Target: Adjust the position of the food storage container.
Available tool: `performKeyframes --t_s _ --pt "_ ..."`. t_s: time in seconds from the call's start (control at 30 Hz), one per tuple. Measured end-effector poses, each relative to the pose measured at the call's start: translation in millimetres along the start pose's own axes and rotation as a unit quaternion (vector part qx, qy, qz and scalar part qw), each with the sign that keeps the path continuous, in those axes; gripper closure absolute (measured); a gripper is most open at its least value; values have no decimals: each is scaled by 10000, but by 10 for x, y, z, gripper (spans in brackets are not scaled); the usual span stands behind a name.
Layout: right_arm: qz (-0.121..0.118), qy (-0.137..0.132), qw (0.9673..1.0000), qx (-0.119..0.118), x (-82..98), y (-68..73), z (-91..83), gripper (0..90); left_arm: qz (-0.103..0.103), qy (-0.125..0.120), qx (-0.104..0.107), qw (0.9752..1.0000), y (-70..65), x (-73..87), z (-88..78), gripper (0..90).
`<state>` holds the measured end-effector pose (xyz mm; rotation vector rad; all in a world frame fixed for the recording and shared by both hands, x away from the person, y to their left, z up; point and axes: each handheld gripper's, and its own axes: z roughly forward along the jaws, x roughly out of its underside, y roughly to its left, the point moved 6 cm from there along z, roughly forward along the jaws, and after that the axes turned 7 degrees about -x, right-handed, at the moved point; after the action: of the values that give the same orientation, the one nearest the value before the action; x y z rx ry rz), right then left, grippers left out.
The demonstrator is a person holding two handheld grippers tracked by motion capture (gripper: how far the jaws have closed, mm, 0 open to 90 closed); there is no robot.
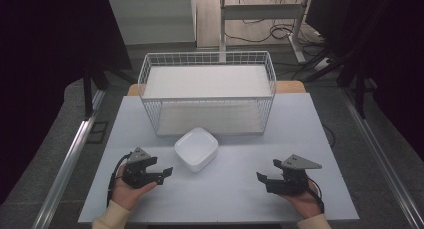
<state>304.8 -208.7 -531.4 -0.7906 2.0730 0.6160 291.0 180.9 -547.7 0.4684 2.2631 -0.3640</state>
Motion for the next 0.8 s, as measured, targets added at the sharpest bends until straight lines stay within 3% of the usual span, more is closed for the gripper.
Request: performKeyframes --t_s 0.13,0.3,0.57,0.8 --pt "-64 0 10000 -17 -2 11 -9 209 43 -22 -139 9999 -12 7 -26 248" --pt "-4 -57 10000 -23 -15 22 -27 207 48 -49 -150 9999 -12 27 -51 249" --pt "-120 18 9999 7 -12 50 -10 227 249 -159 -252 9992 -10 36 -99 258" --pt "-125 44 9999 -23 -12 66 18 229 200 -254 -362 9988 2 11 -133 254"
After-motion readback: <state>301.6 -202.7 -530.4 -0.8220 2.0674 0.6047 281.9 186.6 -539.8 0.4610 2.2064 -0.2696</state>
